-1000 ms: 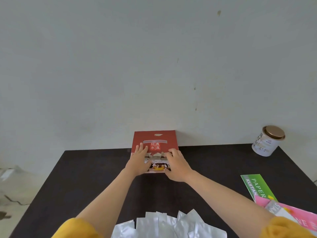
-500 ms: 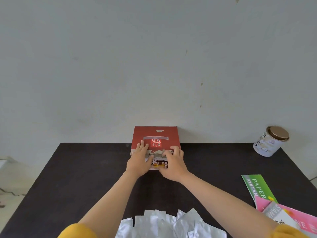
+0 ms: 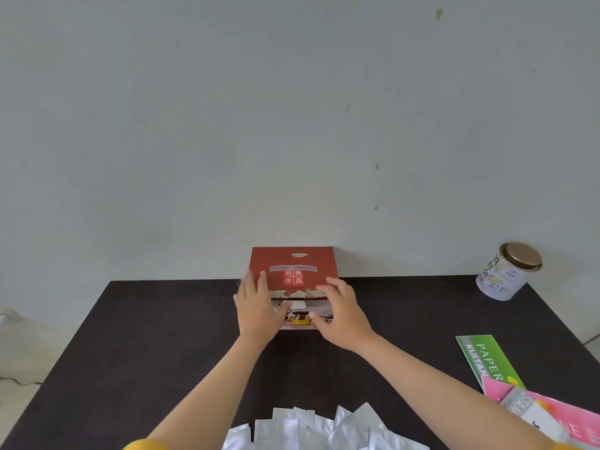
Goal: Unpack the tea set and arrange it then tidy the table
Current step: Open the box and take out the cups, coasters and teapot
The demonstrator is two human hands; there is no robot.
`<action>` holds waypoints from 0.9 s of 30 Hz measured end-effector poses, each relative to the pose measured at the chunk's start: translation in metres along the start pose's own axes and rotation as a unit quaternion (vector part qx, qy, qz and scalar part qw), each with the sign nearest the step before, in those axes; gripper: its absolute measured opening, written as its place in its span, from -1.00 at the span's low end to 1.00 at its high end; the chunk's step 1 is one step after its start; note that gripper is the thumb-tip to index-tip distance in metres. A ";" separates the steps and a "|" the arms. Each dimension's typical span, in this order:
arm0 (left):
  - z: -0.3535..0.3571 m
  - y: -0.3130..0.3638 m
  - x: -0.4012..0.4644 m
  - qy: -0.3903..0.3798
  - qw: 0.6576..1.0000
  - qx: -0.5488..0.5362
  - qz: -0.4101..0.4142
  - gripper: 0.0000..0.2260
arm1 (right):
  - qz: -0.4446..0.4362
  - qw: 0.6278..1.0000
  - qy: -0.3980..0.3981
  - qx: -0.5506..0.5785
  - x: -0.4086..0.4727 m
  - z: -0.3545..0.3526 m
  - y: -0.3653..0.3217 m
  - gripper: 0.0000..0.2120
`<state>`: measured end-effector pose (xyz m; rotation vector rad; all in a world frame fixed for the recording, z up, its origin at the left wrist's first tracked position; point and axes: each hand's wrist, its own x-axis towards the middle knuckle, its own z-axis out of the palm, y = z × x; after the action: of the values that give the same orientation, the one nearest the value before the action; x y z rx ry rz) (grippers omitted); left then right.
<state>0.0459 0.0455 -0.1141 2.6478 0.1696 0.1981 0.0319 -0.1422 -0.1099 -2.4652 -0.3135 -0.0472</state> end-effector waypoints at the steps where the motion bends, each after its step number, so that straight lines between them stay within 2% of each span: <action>1: 0.000 0.000 0.000 0.005 0.999 -0.019 -0.033 -0.12 | 0.025 0.999 0.023 0.020 0.002 0.000 0.002 -0.38; 4: 0.001 -0.004 0.004 -0.026 0.986 -0.114 -0.119 0.06 | 0.116 0.985 0.059 0.109 0.008 0.002 0.005 -0.36; 7: 0.005 -0.008 0.006 -0.046 0.967 -0.202 -0.151 0.02 | 0.171 0.967 0.035 0.186 0.013 0.012 0.003 -0.37; 10: 0.004 -0.008 0.001 -0.030 0.963 -0.216 -0.161 -0.05 | 0.199 0.948 0.051 0.242 0.012 0.020 -0.006 -0.39; 15: -0.002 -0.008 -0.028 -0.004 0.959 -0.241 -0.148 -0.22 | 0.186 0.936 0.073 0.290 -0.018 0.027 -0.017 -0.40; 27: -0.021 -0.021 -0.122 0.004 0.955 -0.273 -0.117 -0.38 | 0.196 0.932 0.062 0.298 -0.110 0.042 -0.027 -0.13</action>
<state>-0.0797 0.0545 -0.1186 2.0574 0.3708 0.1499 -0.0827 -0.1192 -0.1389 -1.8653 0.2028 0.0546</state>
